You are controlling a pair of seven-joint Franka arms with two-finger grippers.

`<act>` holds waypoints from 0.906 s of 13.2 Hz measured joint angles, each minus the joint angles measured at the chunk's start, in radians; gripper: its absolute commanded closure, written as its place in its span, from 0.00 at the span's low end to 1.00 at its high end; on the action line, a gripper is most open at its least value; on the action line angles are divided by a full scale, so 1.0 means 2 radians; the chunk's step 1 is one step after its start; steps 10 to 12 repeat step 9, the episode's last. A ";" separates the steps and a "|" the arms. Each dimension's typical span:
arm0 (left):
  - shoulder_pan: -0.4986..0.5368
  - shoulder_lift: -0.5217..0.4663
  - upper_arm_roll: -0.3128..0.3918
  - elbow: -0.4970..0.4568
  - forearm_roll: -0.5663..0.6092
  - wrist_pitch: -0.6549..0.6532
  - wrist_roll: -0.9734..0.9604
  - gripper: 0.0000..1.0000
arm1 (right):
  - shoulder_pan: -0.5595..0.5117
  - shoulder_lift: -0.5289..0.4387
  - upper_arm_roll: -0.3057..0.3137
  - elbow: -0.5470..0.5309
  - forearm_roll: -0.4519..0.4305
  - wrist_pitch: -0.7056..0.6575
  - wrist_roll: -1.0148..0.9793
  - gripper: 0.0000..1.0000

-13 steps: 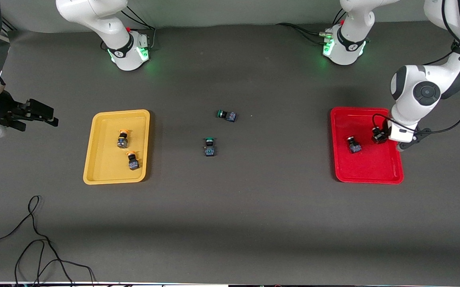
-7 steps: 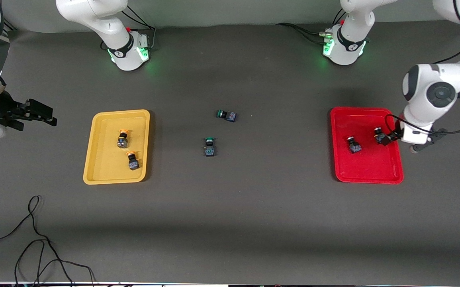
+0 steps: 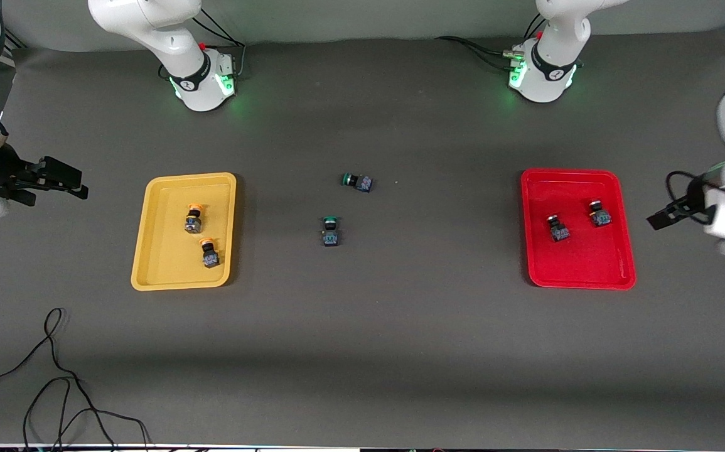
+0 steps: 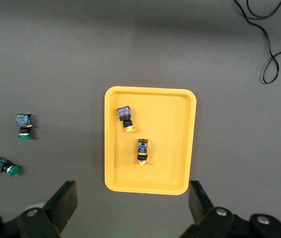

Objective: Place red and yellow buttons in trays

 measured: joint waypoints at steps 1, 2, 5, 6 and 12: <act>0.000 0.000 -0.010 0.028 -0.009 -0.029 0.002 0.00 | -0.010 0.000 0.012 0.000 0.000 0.000 0.000 0.00; -0.001 0.000 -0.020 0.052 -0.017 -0.059 0.003 0.00 | -0.014 0.000 0.017 0.000 0.000 0.000 0.000 0.00; -0.002 -0.004 -0.053 0.083 -0.025 -0.096 0.010 0.00 | -0.014 0.000 0.018 0.000 0.000 0.000 0.000 0.00; -0.002 -0.006 -0.062 0.083 -0.027 -0.096 0.015 0.00 | -0.014 0.000 0.018 0.000 0.000 0.000 0.000 0.00; 0.001 -0.007 -0.063 0.090 -0.055 -0.093 0.056 0.00 | -0.014 0.002 0.020 -0.001 -0.002 0.000 0.000 0.00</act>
